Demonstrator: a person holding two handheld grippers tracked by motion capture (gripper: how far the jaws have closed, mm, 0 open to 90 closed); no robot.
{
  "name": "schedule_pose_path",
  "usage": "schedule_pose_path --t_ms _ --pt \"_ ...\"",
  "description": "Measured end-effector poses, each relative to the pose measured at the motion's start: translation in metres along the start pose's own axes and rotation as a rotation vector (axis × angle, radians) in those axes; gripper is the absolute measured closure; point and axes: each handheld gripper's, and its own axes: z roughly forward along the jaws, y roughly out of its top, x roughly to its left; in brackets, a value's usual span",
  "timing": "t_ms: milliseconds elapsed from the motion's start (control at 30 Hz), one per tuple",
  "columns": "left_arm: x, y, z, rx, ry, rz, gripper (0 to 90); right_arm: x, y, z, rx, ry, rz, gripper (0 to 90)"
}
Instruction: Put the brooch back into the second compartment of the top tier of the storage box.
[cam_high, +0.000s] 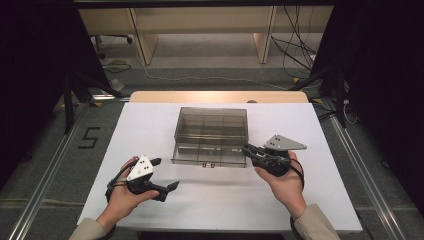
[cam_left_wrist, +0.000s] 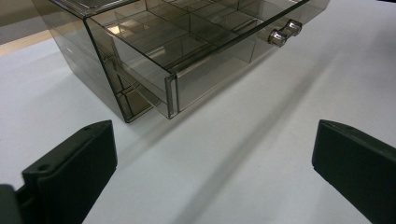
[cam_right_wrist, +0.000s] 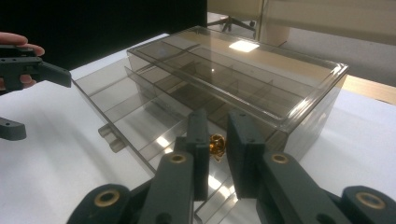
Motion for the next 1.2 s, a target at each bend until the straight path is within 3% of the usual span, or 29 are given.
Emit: schedule_pose_path --t_ms 1200 --pt "-0.0005 0.0002 0.0004 0.003 -0.003 0.005 0.0 0.0082 0.0050 0.0094 -0.001 0.017 -0.007 80.1"
